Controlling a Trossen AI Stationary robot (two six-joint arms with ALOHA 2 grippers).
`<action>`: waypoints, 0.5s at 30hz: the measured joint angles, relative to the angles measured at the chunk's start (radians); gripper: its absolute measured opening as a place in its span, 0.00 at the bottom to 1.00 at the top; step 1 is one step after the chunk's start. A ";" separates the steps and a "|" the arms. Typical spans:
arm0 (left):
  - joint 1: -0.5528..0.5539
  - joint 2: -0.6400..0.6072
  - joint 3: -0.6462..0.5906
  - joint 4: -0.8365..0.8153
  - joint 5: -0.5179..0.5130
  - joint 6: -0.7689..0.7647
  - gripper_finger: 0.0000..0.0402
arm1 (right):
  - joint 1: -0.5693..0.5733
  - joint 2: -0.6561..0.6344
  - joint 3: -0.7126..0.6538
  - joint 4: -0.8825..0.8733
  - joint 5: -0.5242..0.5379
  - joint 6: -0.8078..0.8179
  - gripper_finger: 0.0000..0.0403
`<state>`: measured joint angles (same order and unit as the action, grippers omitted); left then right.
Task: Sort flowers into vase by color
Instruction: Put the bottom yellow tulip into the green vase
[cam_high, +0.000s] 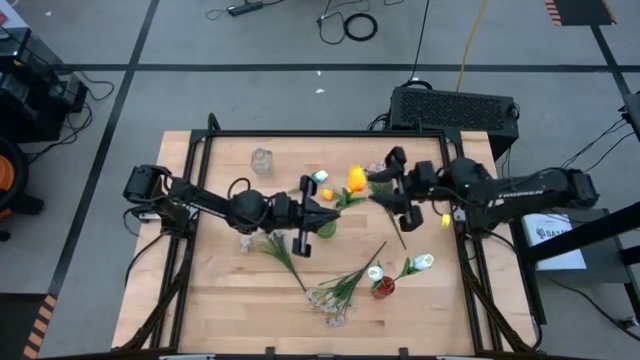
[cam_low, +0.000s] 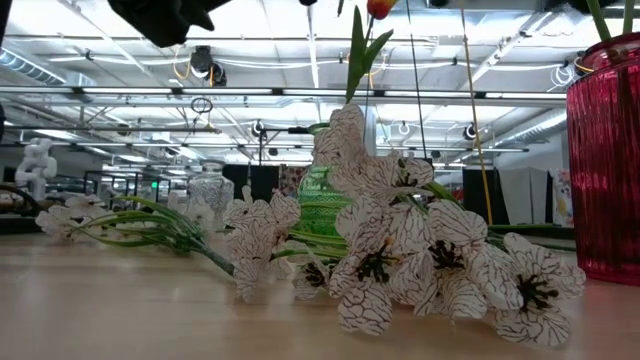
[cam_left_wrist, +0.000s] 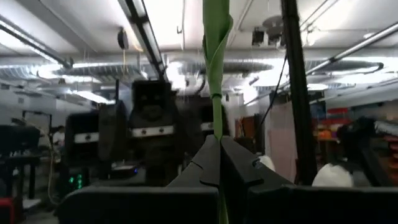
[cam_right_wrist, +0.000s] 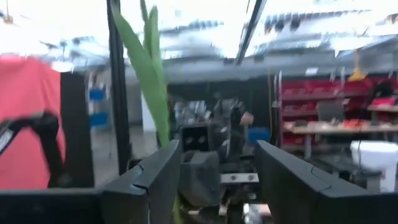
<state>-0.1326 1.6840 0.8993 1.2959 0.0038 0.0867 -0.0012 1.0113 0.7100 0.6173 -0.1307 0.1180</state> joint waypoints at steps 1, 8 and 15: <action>0.001 0.000 0.005 -0.015 -0.007 0.000 0.00 | 0.015 0.015 0.027 -0.040 -0.001 -0.014 0.49; 0.001 0.000 0.011 -0.045 -0.013 -0.003 0.00 | 0.083 0.097 0.103 -0.072 -0.002 -0.087 0.49; 0.003 0.000 0.011 -0.091 -0.068 -0.002 0.01 | 0.085 0.122 0.104 -0.020 -0.001 -0.094 0.47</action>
<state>-0.1295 1.6844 0.9100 1.2050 -0.0640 0.0845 0.0837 1.1330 0.8139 0.5972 -0.1314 0.0244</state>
